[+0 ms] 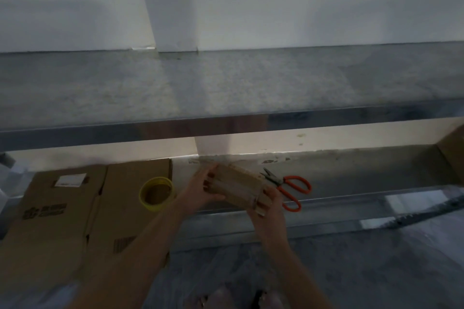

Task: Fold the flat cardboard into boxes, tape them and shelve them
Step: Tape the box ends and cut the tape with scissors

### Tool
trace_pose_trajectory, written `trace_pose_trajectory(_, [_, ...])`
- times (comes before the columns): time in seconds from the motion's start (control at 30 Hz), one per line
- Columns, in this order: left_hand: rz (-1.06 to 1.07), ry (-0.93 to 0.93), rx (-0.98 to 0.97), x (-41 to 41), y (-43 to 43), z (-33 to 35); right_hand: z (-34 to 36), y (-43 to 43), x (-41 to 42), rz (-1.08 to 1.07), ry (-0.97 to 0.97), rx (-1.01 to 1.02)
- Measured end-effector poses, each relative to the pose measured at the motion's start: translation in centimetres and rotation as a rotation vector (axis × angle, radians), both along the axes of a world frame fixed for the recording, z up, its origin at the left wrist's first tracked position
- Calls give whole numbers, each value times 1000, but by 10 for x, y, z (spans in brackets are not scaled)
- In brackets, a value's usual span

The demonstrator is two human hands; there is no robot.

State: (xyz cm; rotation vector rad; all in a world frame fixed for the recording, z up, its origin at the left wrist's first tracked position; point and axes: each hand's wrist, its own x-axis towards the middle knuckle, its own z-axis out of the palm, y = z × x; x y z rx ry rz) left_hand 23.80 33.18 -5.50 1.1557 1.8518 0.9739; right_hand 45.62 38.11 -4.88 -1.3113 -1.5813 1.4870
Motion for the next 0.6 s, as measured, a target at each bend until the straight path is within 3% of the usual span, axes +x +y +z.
trace_pose_trajectory(0.07, [36,-26,-6,2,-15,-7,-1,5,0,-21,14,-8])
trace_pose_trajectory(0.3, [126,-291,22,9,-40,-8,6,30,-4,195,-308,106])
trace_pose_trajectory(0.4, [161,-172,34,12,-43,-7,8,33,-9,294,-347,119])
trace_pose_trajectory(0.53, [342,43,29,35,-47,-15,5,22,-19,7,-109,-130])
trace_pose_trajectory(0.6, [376,46,34,50,-48,-20,2,19,-19,23,-135,-175])
